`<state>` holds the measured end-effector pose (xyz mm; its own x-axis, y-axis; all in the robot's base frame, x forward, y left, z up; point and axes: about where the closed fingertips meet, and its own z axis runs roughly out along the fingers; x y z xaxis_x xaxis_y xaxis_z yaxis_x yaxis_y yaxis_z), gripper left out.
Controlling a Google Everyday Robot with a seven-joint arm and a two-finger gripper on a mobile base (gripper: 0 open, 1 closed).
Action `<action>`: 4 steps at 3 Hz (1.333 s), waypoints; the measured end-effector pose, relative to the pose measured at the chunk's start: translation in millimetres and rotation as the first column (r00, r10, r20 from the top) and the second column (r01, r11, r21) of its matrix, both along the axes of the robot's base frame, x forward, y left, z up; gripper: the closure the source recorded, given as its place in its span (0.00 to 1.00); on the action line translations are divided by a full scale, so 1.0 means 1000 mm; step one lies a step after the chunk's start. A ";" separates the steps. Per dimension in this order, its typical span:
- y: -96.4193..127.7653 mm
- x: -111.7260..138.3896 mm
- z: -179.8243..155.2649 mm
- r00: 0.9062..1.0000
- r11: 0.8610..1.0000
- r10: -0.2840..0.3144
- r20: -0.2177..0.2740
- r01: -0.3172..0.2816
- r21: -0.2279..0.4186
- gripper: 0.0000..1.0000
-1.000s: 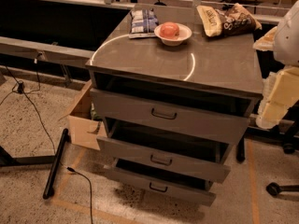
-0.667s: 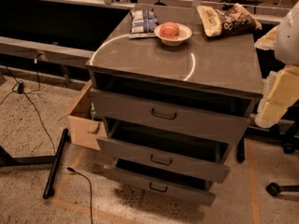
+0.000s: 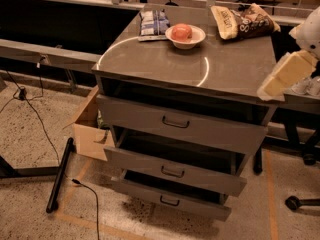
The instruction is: Pick apple from paper bowl and place on counter
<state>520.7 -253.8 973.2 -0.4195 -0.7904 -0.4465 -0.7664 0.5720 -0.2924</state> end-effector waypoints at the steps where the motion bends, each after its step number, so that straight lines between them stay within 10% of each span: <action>1: -0.019 0.062 -0.002 0.987 0.981 -0.109 0.115 0.089 0.171 0.00; 3: -0.033 0.129 -0.006 0.937 0.944 -0.232 0.262 0.152 0.294 0.00; 4: -0.030 0.130 -0.010 0.936 0.946 -0.227 0.270 0.147 0.289 0.00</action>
Offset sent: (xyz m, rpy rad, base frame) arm 0.1944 -0.0573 -0.0221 0.3821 -0.4618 -0.3220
